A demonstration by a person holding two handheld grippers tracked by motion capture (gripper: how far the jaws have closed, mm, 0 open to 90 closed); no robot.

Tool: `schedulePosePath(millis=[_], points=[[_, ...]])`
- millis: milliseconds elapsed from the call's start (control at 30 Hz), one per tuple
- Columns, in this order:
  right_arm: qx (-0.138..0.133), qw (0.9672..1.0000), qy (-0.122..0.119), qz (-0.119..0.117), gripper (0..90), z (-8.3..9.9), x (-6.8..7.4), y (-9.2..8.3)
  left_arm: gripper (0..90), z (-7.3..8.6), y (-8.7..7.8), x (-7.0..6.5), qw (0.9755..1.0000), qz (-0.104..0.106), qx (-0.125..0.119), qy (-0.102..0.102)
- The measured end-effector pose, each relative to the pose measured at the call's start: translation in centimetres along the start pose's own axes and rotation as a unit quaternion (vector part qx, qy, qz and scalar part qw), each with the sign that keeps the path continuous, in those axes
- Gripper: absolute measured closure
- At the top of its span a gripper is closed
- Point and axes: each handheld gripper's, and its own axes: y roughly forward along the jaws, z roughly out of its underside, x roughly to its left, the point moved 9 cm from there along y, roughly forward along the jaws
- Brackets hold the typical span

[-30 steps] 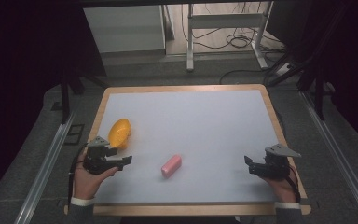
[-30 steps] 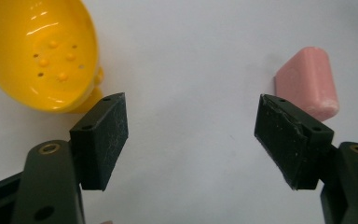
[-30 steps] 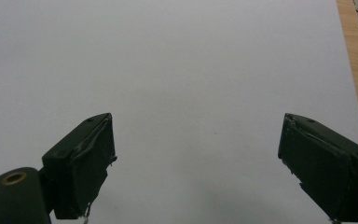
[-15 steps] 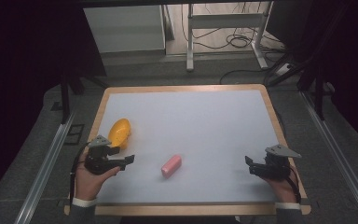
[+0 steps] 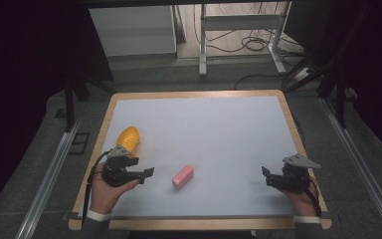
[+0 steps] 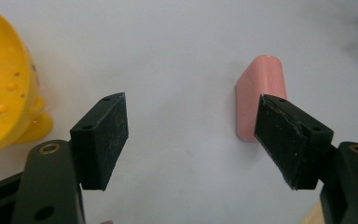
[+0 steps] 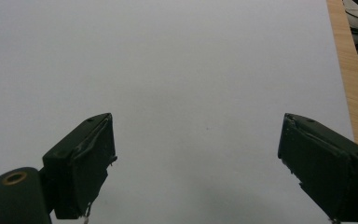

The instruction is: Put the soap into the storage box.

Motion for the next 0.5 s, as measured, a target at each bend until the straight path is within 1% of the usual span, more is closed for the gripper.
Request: schedulePosePath(millis=[67,133,167,233,267,500], points=[[0.001,1.0000,0.000,0.002,10.7,0.0,0.0,0.0,26.2,-0.1,0.2,-0.5,1.0000,0.001,0.002,0.006],[0.001,1.0000,0.000,0.002,10.7,0.1,-0.1,0.0,26.3,-0.2,0.3,-0.7,1.0000,0.001,0.002,0.008],[0.001,1.0000,0.000,0.002,10.7,0.0,0.0,0.0,26.3,-0.3,0.4,-1.1,0.9999,0.003,0.004,0.013],[0.001,1.0000,0.000,0.002,10.7,0.0,0.0,0.0,26.3,-0.3,0.5,-1.2,0.9999,0.004,0.005,0.015],[0.002,1.0000,0.000,0.003,10.7,0.1,0.0,0.0,26.3,-0.5,0.7,-1.6,0.9998,0.005,0.007,0.019],[0.003,1.0000,-0.001,0.005,10.7,0.2,-0.1,0.1,26.3,-0.7,1.2,-2.2,0.9996,0.003,0.013,0.024]])
